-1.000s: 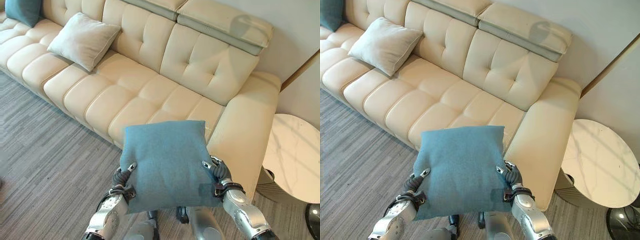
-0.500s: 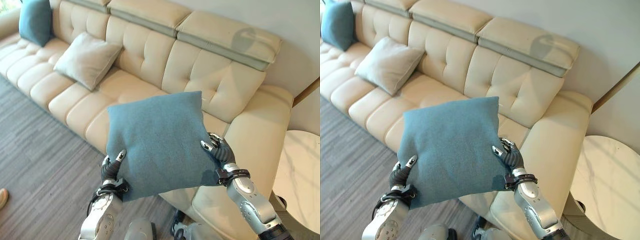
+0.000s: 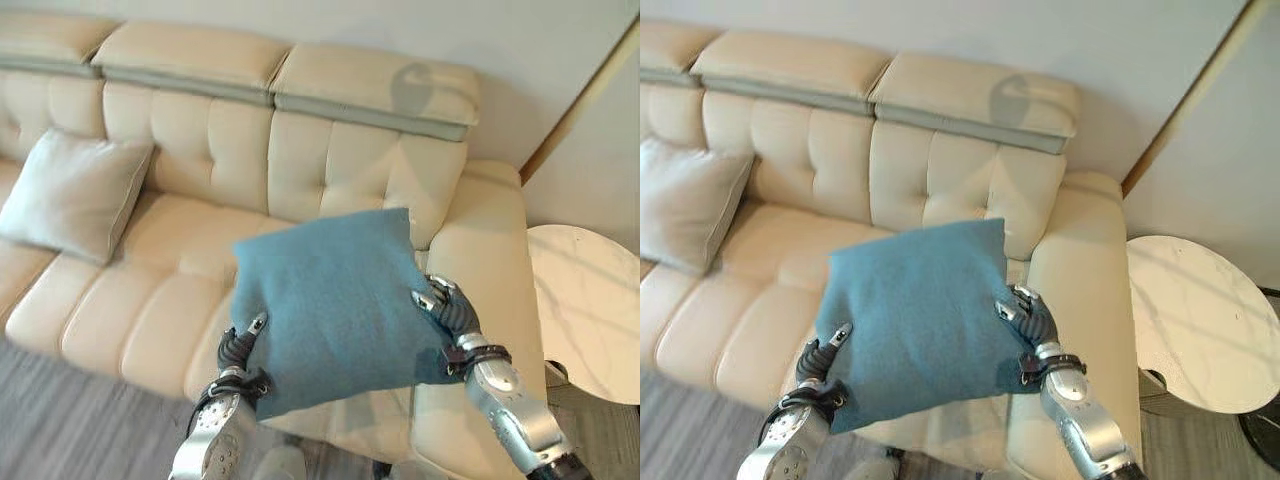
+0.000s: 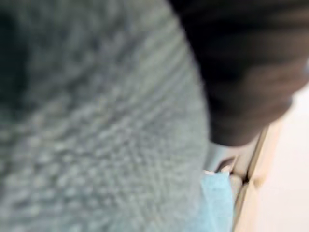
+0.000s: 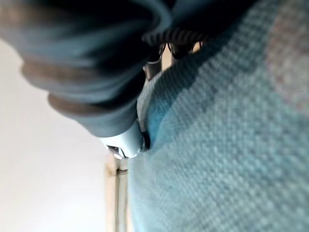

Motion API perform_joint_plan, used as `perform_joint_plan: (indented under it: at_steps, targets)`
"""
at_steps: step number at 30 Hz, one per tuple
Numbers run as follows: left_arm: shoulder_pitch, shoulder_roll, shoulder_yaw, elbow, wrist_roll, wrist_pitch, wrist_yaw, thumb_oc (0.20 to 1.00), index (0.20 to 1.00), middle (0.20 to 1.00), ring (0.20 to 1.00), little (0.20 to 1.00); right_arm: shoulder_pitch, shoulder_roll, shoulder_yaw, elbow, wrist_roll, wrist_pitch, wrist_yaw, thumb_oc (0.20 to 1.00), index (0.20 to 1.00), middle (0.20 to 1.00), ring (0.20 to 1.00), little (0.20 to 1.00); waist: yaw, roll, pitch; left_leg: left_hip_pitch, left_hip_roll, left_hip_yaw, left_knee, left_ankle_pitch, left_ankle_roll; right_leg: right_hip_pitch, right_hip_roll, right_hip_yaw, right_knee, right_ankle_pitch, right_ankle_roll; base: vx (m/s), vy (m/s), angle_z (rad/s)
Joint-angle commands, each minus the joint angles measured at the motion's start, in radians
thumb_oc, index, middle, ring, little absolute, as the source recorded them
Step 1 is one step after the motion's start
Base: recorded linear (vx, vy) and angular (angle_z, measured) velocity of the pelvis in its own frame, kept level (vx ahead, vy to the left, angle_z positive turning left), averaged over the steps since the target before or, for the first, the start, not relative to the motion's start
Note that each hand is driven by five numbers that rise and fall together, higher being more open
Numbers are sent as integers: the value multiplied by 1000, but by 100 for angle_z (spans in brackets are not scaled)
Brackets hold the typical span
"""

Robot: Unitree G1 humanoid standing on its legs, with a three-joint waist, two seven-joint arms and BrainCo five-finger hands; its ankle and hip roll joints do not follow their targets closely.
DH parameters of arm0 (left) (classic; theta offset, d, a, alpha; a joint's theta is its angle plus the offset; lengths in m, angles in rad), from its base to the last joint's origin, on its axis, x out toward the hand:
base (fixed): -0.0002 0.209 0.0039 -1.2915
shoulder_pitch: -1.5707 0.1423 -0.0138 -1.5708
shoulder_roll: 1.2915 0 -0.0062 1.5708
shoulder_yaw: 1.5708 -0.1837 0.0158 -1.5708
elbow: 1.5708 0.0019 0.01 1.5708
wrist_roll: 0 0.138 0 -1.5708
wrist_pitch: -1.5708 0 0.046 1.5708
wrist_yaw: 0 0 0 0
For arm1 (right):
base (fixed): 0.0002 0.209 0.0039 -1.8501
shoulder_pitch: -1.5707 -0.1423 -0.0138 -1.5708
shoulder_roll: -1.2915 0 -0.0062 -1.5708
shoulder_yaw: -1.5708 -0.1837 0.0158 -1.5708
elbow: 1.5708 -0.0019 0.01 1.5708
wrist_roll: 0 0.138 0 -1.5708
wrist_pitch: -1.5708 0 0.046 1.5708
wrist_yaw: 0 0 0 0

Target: Pick up all the scattered cushions and arrange them neatly on the sofa.

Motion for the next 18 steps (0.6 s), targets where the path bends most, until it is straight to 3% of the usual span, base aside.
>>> perform_joint_plan:
  at_steps: [1,3,4,6,9,11,12,13,18]
  targets:
    - [-129,4,-12,-71,168,-82,-61,200,200,200,200,200,-110,49,58,-30,-59,-62,20,200,200,200,200,200,3,39,-77,-12,38,71,-8,-82,-19,-44,57,68,-6,-66,-9,88,245,-96]
    - [-174,15,-17,-48,204,-89,-46,200,200,200,200,200,-161,58,64,-10,-93,-64,5,200,200,200,200,200,8,39,-78,-13,39,110,-8,-95,-10,-70,51,86,2,-60,3,-37,167,-130]
    - [-315,41,-34,-9,281,-116,41,200,200,200,200,200,-338,117,123,54,-77,-113,-55,200,200,200,200,200,35,39,-42,-37,57,195,-8,-104,-2,-176,47,44,55,-39,22,-251,98,-105]
    - [-510,78,-78,76,350,-131,125,200,200,200,200,200,-509,143,165,123,-84,-135,-125,200,200,200,200,200,42,38,-7,-107,65,231,-8,-86,-10,-280,47,-20,89,-18,24,-332,53,-137]
    - [-834,100,-130,192,412,-158,285,200,200,200,200,200,-825,112,159,206,-111,-180,-257,200,200,200,200,200,40,36,62,-292,53,224,134,-85,-18,-411,28,-45,138,-2,10,-236,2,-43]
    - [-975,84,-155,251,405,-171,340,200,200,200,200,200,-960,102,149,282,-114,-194,-319,200,200,200,200,200,37,42,79,-382,48,212,192,-84,-22,-488,19,-52,175,-5,1,-111,3,24]
    - [-987,84,-157,257,405,-172,341,200,200,200,200,200,-971,101,146,289,-113,-196,-319,200,200,200,200,200,36,42,79,-395,49,209,201,-86,-21,-499,18,-54,181,-7,0,-74,2,14]
    - [-1122,102,-177,332,423,-180,387,200,200,200,200,200,-1094,86,138,356,-131,-213,-388,200,200,200,200,200,31,48,94,-490,49,194,261,-90,-24,-594,10,-51,240,-17,-2,-61,7,9]
    - [-1443,178,-289,572,407,-167,437,200,200,200,200,200,-1379,22,188,591,-86,-251,-471,200,200,200,200,200,19,49,103,-706,54,155,382,-109,-17,-802,-2,-42,368,-40,-1,-16,-9,14]
